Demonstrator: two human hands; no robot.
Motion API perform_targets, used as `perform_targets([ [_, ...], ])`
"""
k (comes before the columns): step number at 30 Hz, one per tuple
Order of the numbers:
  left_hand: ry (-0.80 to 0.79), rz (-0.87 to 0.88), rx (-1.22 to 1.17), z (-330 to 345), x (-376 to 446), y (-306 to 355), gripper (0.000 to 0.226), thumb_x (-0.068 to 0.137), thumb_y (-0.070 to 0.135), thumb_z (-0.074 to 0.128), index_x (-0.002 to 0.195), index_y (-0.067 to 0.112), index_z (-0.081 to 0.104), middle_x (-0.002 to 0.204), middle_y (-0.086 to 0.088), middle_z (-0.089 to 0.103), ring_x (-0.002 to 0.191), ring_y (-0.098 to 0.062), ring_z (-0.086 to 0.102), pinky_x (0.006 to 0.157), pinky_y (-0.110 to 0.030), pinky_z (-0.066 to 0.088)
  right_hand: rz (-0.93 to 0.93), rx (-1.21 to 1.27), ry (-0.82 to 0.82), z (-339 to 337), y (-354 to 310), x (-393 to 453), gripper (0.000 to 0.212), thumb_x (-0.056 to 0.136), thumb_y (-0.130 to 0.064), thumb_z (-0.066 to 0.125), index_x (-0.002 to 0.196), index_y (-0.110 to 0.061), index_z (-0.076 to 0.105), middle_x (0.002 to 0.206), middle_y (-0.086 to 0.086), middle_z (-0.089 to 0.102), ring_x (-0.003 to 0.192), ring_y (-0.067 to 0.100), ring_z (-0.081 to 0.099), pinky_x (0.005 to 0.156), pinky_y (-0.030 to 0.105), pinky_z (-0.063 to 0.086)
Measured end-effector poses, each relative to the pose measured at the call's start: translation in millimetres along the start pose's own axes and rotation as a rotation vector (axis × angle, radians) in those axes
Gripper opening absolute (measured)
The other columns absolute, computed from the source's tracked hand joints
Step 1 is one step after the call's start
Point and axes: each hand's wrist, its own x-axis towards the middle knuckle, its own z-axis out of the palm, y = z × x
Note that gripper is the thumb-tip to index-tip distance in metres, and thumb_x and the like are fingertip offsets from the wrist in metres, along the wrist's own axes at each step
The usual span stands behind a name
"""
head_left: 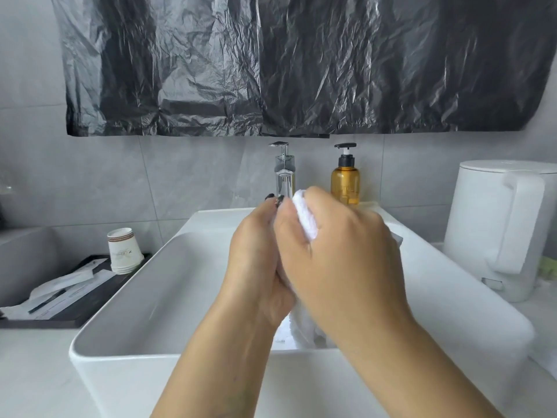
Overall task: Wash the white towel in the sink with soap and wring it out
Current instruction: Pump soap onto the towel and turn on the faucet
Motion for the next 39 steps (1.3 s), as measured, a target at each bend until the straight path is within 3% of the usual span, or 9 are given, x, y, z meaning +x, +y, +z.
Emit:
perform_targets([
  [3, -0.031, 0.008, -0.027, -5, -4, 6, 0.073, 0.103, 0.016, 0.031, 0.032, 0.014, 0.047, 0.035, 0.003, 0.039, 0.028, -0.009, 0.042, 0.033, -0.009, 0.031, -0.073, -0.015, 0.025, 5, -8, -4, 0.032, 0.085, -0.034, 0.049, 0.064, -0.023, 0.027, 0.053, -0.008, 0.022, 0.05, 0.024, 0.024, 0.047, 0.028, 0.014],
  [8, -0.229, -0.127, 0.102, 3, -9, 3, 0.026, 0.097, 0.024, 0.047, 0.094, 0.006, 0.066, 0.083, -0.018, 0.061, 0.079, -0.03, 0.061, 0.078, -0.036, 0.05, 0.164, 0.057, -0.033, 0, 38, 21, 0.038, 0.088, -0.039, 0.039, 0.061, -0.017, 0.025, 0.049, 0.002, 0.021, 0.055, 0.03, 0.025, 0.049, 0.04, 0.029],
  [11, -0.193, -0.123, 0.101, 8, -11, 0, 0.023, 0.098, 0.025, 0.047, 0.107, 0.009, 0.061, 0.092, -0.02, 0.056, 0.087, -0.031, 0.056, 0.078, -0.038, 0.047, 0.265, 0.125, -0.03, -2, 47, 22, 0.041, 0.088, -0.039, 0.039, 0.058, -0.016, 0.025, 0.048, 0.003, 0.025, 0.054, 0.025, 0.027, 0.05, 0.039, 0.033],
  [18, 0.028, 0.001, -0.041, -1, -5, 9, 0.07, 0.105, 0.018, 0.032, 0.039, 0.015, 0.053, 0.039, 0.0, 0.047, 0.031, -0.013, 0.049, 0.036, -0.009, 0.035, -0.016, 0.036, -0.029, 8, 0, -1, 0.032, 0.089, -0.033, 0.046, 0.065, -0.023, 0.028, 0.052, -0.008, 0.024, 0.051, 0.026, 0.028, 0.047, 0.03, 0.017],
  [21, 0.024, 0.001, -0.023, -3, -6, 9, 0.052, 0.103, 0.02, 0.038, 0.054, 0.013, 0.054, 0.048, -0.002, 0.051, 0.039, -0.015, 0.052, 0.04, -0.013, 0.039, -0.018, 0.072, -0.047, 8, 4, 2, 0.035, 0.089, -0.034, 0.046, 0.064, -0.024, 0.024, 0.049, -0.006, 0.018, 0.052, 0.028, 0.025, 0.043, 0.033, 0.016],
  [26, -0.19, -0.101, 0.175, 5, -13, 3, 0.02, 0.096, 0.026, 0.052, 0.106, 0.012, 0.06, 0.098, -0.017, 0.055, 0.091, -0.031, 0.054, 0.08, -0.037, 0.044, 0.226, 0.158, -0.022, 1, 42, 21, 0.04, 0.086, -0.041, 0.041, 0.058, -0.016, 0.028, 0.048, 0.005, 0.025, 0.054, 0.025, 0.026, 0.051, 0.041, 0.034],
  [31, -0.013, -0.042, 0.094, 10, -11, 4, 0.02, 0.097, 0.026, 0.048, 0.097, 0.012, 0.063, 0.086, -0.014, 0.057, 0.076, -0.024, 0.058, 0.063, -0.027, 0.046, 0.239, 0.186, -0.045, 1, 26, 12, 0.044, 0.09, -0.04, 0.046, 0.057, -0.02, 0.025, 0.048, 0.002, 0.023, 0.056, 0.026, 0.028, 0.05, 0.039, 0.029],
  [36, 0.022, 0.047, 0.07, -6, -12, 17, 0.07, 0.104, 0.018, 0.037, 0.036, 0.015, 0.053, 0.039, 0.003, 0.046, 0.031, -0.009, 0.047, 0.035, -0.01, 0.034, -0.044, 0.138, 0.004, 5, -11, -4, 0.033, 0.087, -0.036, 0.045, 0.063, -0.024, 0.026, 0.051, -0.007, 0.022, 0.049, 0.027, 0.028, 0.047, 0.03, 0.022],
  [39, -0.12, -0.008, 0.179, -3, -17, 15, 0.038, 0.099, 0.027, 0.049, 0.07, 0.012, 0.069, 0.069, -0.011, 0.063, 0.062, -0.021, 0.064, 0.057, -0.021, 0.049, 0.076, 0.182, 0.041, 5, 9, 8, 0.042, 0.089, -0.038, 0.046, 0.059, -0.021, 0.022, 0.049, 0.001, 0.016, 0.052, 0.026, 0.024, 0.046, 0.038, 0.027],
])
